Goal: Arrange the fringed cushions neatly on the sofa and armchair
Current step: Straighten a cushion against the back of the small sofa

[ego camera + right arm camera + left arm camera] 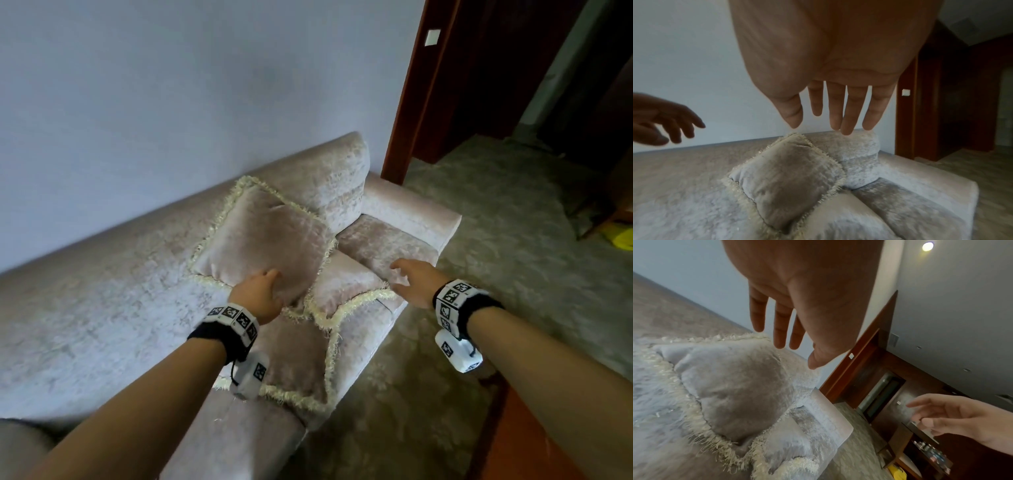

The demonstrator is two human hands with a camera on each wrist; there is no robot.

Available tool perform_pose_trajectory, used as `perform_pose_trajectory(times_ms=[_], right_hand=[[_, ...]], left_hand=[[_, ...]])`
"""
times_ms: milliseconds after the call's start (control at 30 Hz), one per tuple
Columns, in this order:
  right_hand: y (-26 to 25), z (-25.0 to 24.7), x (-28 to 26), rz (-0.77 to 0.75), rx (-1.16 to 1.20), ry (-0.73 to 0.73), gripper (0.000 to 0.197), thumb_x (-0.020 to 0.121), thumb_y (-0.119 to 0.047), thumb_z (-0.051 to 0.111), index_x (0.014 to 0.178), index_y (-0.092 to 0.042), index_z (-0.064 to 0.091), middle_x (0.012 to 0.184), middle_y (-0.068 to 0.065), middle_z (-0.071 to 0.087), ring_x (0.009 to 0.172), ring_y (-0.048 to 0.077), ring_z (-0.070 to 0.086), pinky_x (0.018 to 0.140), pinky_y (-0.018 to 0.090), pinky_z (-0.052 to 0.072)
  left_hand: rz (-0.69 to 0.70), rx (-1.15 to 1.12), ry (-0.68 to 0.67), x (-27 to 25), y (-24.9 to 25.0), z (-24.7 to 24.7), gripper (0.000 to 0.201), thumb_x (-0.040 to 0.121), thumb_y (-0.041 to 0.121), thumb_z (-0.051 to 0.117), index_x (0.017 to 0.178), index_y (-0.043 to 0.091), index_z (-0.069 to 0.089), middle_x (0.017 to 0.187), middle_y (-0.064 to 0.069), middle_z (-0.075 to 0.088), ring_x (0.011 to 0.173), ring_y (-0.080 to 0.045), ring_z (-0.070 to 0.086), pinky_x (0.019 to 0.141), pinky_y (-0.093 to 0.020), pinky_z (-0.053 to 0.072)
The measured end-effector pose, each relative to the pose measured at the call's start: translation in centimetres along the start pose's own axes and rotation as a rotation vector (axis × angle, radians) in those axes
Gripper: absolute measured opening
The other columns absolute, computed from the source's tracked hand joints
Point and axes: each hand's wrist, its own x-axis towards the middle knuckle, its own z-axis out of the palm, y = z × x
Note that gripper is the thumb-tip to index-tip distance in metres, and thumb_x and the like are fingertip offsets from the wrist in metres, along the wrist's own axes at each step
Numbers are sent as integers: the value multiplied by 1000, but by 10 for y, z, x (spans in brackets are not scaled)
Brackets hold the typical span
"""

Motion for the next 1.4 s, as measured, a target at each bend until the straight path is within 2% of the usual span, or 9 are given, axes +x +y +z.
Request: perform_pose_trajectory(times_ms=[167, 433, 833, 1067, 1200, 1233, 1267, 1333, 1400], right_hand=[[-15, 3, 100, -110, -47, -50, 52, 93, -48, 52, 140, -31, 39, 140, -1, 50, 118, 22, 54, 92, 38, 48], [-41, 13, 269, -201, -126, -216, 55, 92, -47, 52, 141, -29, 37, 141, 4, 50, 121, 25, 53, 96, 45, 48], [-71, 75, 434, -295, -153, -471, 52, 90, -34, 58, 139, -25, 44, 136, 4, 53, 121, 24, 52, 100, 37, 45], [-79, 95, 535, -398, -185, -431, 69, 89, -38, 61, 148, -29, 26, 143, 9, 41, 129, 31, 43, 105, 40, 40], [-92, 90, 577, -524, -257, -289, 88, 86, -47, 61, 151, -40, 4, 157, 9, 18, 143, 39, 14, 113, 49, 26], [-95, 87, 591, -568, -271, -280, 92, 83, -52, 62, 150, -43, 1, 158, 9, 14, 143, 41, 11, 114, 51, 24], [-96, 114, 671, -655, -288, -348, 97, 78, -58, 64, 149, -45, -2, 159, 10, 9, 143, 43, 9, 115, 53, 22], [-107, 108, 684, -711, -304, -351, 107, 66, -72, 65, 145, -51, -5, 160, 12, 2, 143, 44, 8, 115, 56, 21], [-112, 109, 695, -733, -254, -345, 114, 54, -81, 65, 142, -55, -4, 159, 12, 2, 143, 43, 12, 114, 55, 25]], left_hand=[[-144, -42, -37, 53, -28, 25, 58, 87, 37, 55, 141, 32, 34, 129, -3, 48, 114, -26, 54, 81, -38, 52], [-394, -148, -111, 160, -85, 72, 70, 86, 39, 56, 145, 34, 18, 128, -7, 41, 103, -27, 55, 74, -43, 57], [-630, -332, -187, 225, -133, 154, 80, 83, 43, 60, 146, 42, 13, 127, -12, 41, 97, -27, 59, 86, -40, 54], [-802, -414, -199, 265, -148, 169, 98, 78, 55, 67, 147, 50, -2, 151, -21, 12, 128, -40, 45, 104, -46, 44], [-869, -515, -82, 274, -150, 175, 122, 57, 67, 77, 141, 60, -10, 152, -14, 4, 135, -45, 33, 106, -55, 40], [-884, -527, -64, 278, -149, 178, 127, 51, 69, 79, 141, 61, -11, 149, -13, 5, 131, -43, 38, 104, -55, 41], [-1017, -545, -29, 322, -159, 225, 132, 47, 70, 80, 141, 61, -12, 148, -12, 4, 128, -42, 42, 103, -54, 43], [-1049, -590, -7, 316, -157, 212, 140, 39, 72, 82, 137, 64, -18, 152, -11, -5, 129, -44, 42, 102, -54, 45], [-1067, -649, 33, 310, -163, 215, 148, 36, 66, 87, 135, 64, -22, 156, -11, -20, 139, -49, 26, 105, -57, 39]])
